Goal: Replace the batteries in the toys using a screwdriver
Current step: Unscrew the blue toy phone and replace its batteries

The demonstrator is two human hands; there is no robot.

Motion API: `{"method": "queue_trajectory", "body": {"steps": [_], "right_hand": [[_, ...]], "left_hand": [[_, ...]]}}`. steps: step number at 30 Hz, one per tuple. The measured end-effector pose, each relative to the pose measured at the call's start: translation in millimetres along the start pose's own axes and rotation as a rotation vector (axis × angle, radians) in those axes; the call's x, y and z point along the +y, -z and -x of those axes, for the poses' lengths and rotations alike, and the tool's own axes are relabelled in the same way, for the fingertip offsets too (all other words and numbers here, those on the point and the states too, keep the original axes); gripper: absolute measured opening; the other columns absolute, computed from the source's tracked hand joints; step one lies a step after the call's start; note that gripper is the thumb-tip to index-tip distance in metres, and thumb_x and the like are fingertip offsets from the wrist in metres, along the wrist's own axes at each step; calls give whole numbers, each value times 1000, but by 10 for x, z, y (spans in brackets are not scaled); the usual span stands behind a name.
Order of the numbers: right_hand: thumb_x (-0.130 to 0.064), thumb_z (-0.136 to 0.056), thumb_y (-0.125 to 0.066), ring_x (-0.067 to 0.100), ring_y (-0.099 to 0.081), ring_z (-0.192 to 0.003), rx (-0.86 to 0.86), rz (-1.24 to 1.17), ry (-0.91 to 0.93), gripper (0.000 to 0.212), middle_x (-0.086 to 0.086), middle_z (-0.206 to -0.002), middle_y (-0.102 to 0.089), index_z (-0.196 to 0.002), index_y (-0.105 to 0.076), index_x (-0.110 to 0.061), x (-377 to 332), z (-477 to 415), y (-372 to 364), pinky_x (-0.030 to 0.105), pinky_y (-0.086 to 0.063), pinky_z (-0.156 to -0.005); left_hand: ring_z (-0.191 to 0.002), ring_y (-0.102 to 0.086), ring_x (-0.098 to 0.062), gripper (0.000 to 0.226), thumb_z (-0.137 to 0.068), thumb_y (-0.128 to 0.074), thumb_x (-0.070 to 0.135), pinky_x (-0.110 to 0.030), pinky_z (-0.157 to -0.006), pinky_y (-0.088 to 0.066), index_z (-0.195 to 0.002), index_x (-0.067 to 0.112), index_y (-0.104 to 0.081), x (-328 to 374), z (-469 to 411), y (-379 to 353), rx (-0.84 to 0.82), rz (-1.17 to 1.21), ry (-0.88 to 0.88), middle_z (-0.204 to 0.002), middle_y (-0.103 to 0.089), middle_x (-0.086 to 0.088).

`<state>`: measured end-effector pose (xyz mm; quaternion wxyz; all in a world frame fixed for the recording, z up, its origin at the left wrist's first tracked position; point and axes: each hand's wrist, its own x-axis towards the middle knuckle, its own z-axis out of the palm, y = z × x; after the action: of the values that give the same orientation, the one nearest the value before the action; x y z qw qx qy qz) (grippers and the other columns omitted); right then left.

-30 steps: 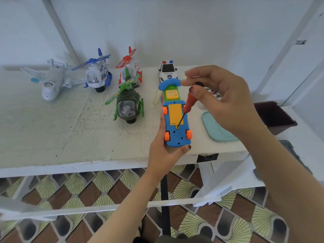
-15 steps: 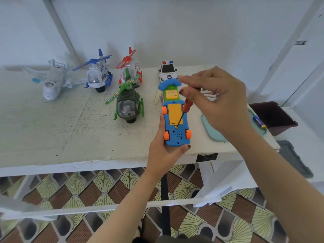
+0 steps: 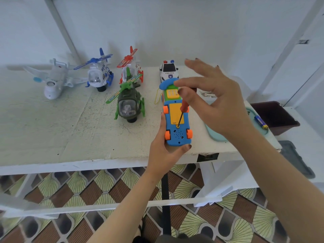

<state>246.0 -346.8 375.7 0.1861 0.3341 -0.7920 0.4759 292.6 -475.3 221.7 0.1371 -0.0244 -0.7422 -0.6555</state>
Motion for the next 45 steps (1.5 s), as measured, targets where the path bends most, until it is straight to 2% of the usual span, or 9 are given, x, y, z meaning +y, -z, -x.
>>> {"method": "queue_trajectory", "body": {"steps": [3,9,14,18,21,28,34,38,45], "right_hand": [[-39,-87,-62,14,-56,-103,69,19,36,14,0,-86,-69,-95,-71,-34,-8,-19,-7,45,-44,-95],[-20,-93,-55,-9,-60,-96,28,46,15,22,-19,-92,-68,-113,-60,-29,64,-16,42,52,-18,-118],[-32,-93,-44,11,-44,-134,-31,11,-3,24,-7,-112,-67,-111,-60,-37,87,9,26,50,-19,-118],[-42,-84,-63,16,-55,-109,75,-9,25,13,2,-101,-67,-95,-67,-39,73,6,5,25,-40,-97],[-34,-86,-64,10,-57,-93,111,19,62,17,-4,-81,-69,-100,-72,-26,71,2,-8,41,-45,-91],[-27,-91,-62,5,-66,-92,81,4,61,16,-22,-84,-64,-107,-64,-27,110,11,7,48,-24,-115],[-24,-93,-56,6,-67,-82,146,-14,65,21,-14,-83,-68,-109,-67,-15,131,50,-31,54,-44,-96],[-10,-96,-51,13,-68,-71,139,-73,43,18,-7,-91,-64,-110,-61,-7,159,87,-47,35,-54,-80],[-18,-95,-52,18,-62,-111,105,-97,50,17,-15,-91,-62,-103,-66,-14,118,123,-66,18,-42,-96]], "left_hand": [[-120,-58,-5,103,-77,-77,23,-36,-99,-51,-156,21,-11,6,-7,8,7,-20,-6,-130,-56,29],[-121,-59,-10,101,-80,-76,15,-44,-100,-50,-156,18,-10,-6,-11,5,-1,4,6,-131,-58,21],[-123,-58,-12,100,-79,-74,21,-49,-100,-49,-156,20,-11,-18,-6,-2,3,3,1,-130,-59,21],[-117,-59,-1,100,-81,-75,3,-30,-96,-52,-156,16,-10,-21,-8,-11,4,-6,-14,-125,-57,33],[-111,-60,4,97,-82,-70,-9,-15,-88,-49,-155,13,-10,7,-6,-24,-16,22,-17,-121,-58,36],[-106,-62,4,94,-82,-65,-17,-16,-85,-50,-154,10,-11,52,3,-43,-40,84,-12,-119,-59,34],[-126,-53,-11,96,-78,-76,12,-38,-99,-50,-153,24,-18,102,-16,-94,60,2,13,-139,-50,7],[-105,-59,7,91,-78,-74,-6,-15,-84,-52,-142,34,-24,179,-19,-207,123,-29,-35,-118,-54,32],[-107,-57,11,92,-72,-85,5,-10,-84,-48,-139,36,-28,216,-33,-313,252,-69,-30,-120,-50,32]]}}
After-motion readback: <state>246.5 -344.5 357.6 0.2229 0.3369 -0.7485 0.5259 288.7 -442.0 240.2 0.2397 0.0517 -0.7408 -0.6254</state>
